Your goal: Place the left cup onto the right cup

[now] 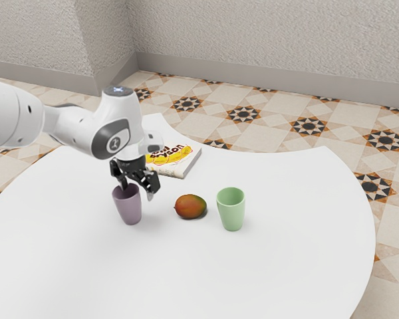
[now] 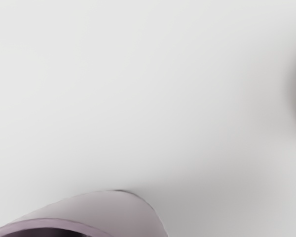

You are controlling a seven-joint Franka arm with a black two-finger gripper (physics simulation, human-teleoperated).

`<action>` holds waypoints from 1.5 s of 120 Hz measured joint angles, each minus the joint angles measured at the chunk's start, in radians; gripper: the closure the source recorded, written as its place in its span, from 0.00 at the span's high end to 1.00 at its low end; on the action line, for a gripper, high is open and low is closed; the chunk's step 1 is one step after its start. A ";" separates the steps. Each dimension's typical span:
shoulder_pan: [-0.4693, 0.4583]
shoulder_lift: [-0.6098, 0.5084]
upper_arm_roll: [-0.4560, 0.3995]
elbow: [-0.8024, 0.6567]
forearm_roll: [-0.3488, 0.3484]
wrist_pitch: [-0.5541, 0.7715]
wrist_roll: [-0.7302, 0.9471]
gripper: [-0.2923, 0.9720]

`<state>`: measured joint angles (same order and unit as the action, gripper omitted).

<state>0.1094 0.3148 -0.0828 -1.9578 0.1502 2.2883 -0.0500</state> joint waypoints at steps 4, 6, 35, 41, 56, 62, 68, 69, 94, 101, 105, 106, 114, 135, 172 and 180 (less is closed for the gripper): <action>0.002 0.002 0.000 0.000 0.000 0.004 -0.001 0.77; 0.003 0.004 0.000 0.000 0.000 0.006 -0.001 0.77; 0.008 0.019 0.000 0.000 -0.001 0.028 -0.004 0.67; 0.007 0.021 0.000 0.000 -0.001 0.032 -0.005 0.61; 0.007 0.023 0.000 0.002 -0.002 0.040 -0.007 0.46; 0.007 0.023 0.000 0.003 -0.002 0.042 -0.008 0.41; 0.007 0.024 -0.001 0.003 -0.002 0.043 -0.009 0.36; 0.007 0.024 -0.001 0.003 -0.002 0.043 -0.009 0.35; 0.007 0.027 -0.008 0.005 0.002 0.052 -0.016 0.21; 0.007 0.028 -0.009 0.005 0.002 0.055 -0.018 0.19; 0.007 0.028 -0.009 0.005 0.003 0.056 -0.019 0.19; 0.007 0.028 -0.009 0.005 0.004 0.056 -0.019 0.19; 0.006 0.026 -0.009 0.005 0.006 0.058 -0.022 0.18; 0.005 0.010 -0.028 0.033 0.012 0.045 -0.032 0.16; 0.004 -0.056 -0.162 0.114 0.097 -0.042 -0.077 0.15; 0.004 -0.064 -0.193 0.132 0.112 -0.050 -0.089 0.15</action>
<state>0.1134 0.2509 -0.2756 -1.8255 0.2620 2.2385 -0.1386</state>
